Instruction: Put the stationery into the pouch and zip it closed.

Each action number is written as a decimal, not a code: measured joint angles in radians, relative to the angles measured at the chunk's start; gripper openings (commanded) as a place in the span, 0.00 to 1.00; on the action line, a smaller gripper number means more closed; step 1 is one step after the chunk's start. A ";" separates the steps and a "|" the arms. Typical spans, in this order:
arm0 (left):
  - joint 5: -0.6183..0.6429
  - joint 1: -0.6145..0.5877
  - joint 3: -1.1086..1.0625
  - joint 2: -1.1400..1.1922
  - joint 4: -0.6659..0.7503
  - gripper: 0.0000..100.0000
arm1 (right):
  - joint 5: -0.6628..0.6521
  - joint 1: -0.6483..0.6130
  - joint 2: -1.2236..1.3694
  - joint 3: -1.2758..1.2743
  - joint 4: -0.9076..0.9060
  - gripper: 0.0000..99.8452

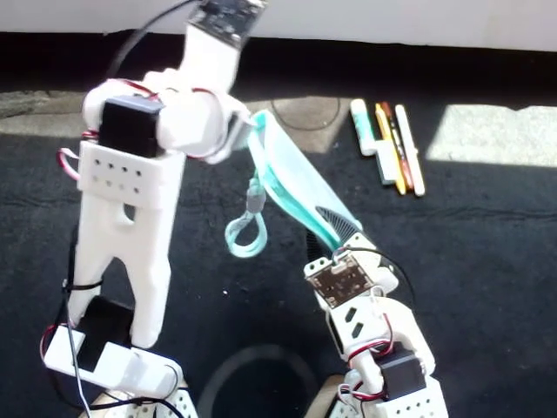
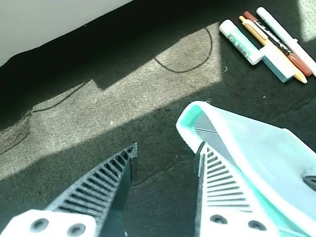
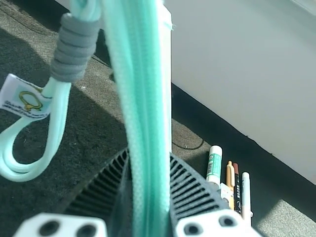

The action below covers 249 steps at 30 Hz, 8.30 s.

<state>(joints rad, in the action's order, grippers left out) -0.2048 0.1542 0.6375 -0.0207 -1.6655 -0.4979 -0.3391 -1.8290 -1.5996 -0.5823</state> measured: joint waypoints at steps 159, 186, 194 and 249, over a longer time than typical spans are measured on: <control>0.049 -0.012 -0.325 -0.081 -0.057 0.02 | 0.327 -0.153 0.535 0.578 -0.428 0.14; 0.051 -0.012 -0.325 -0.081 -0.054 0.02 | 0.486 -0.152 0.535 1.008 -0.847 0.22; 0.101 0.025 -0.364 -0.087 -0.046 0.02 | 0.486 -0.152 0.540 1.049 -0.847 0.22; 0.100 0.204 -0.255 -0.086 -0.055 0.17 | 0.595 0.173 0.684 1.157 -0.882 0.22</control>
<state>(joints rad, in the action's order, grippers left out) -0.1051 0.3583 0.3828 -0.1066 -1.7208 0.0974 -0.1657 -1.1446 -0.4427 -1.4645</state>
